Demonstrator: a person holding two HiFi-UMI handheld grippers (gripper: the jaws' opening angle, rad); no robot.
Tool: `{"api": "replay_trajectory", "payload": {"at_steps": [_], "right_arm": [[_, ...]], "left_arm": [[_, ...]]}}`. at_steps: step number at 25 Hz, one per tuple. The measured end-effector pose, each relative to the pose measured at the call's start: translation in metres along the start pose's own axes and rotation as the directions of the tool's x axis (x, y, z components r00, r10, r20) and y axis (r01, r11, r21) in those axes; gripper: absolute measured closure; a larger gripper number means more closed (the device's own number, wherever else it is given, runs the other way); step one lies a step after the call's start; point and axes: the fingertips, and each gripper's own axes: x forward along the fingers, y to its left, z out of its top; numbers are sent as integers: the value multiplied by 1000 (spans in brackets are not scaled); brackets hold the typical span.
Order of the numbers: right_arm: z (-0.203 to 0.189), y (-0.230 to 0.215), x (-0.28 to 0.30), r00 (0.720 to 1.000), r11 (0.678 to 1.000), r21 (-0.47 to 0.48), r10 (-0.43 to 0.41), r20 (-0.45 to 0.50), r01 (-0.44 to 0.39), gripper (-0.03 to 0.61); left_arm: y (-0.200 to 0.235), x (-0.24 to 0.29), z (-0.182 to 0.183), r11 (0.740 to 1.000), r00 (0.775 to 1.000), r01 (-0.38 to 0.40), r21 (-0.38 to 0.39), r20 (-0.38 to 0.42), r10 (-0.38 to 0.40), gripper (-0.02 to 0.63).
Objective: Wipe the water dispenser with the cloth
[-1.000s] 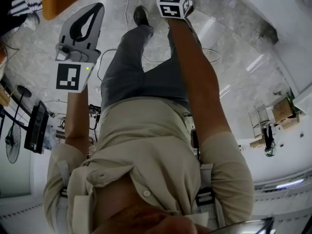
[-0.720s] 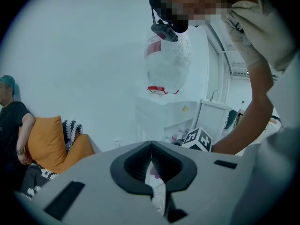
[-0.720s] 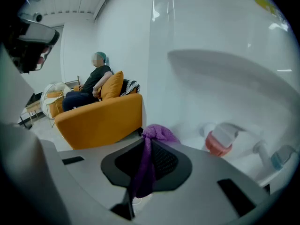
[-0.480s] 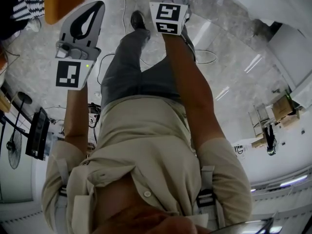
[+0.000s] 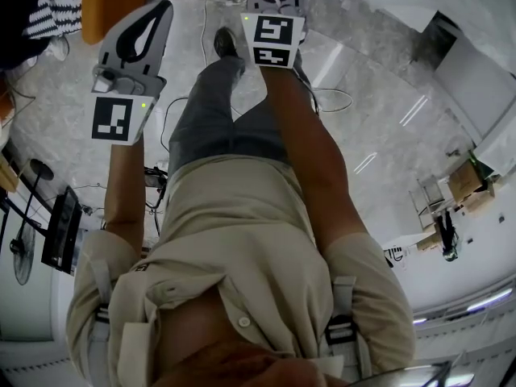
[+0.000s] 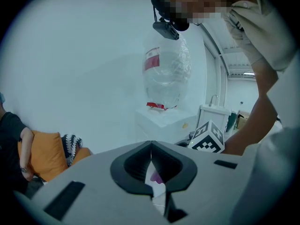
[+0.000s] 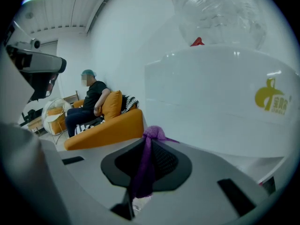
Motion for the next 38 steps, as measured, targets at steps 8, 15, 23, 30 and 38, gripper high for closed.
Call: {"api": "replay_trajectory", "payload": {"at_steps": [8, 15, 23, 30, 38], "right_arm": [[33, 6, -22, 999, 999, 11, 31, 20, -31, 523], [60, 4, -42, 998, 999, -15, 51, 35, -51, 525], [91, 0, -79, 995, 994, -90, 72, 66, -66, 525], [119, -19, -123, 994, 986, -159, 55, 98, -39, 525], [166, 5, -181, 980, 960, -264, 139, 146, -97, 525]], "left_arm": [[4, -10, 32, 1000, 1000, -21, 9, 23, 21, 597], [9, -20, 64, 999, 998, -42, 20, 50, 41, 597], [11, -41, 96, 997, 996, -71, 45, 62, 68, 597], [15, -71, 128, 994, 991, -110, 23, 83, 107, 597], [18, -108, 176, 991, 962, -126, 44, 249, 111, 597]]}}
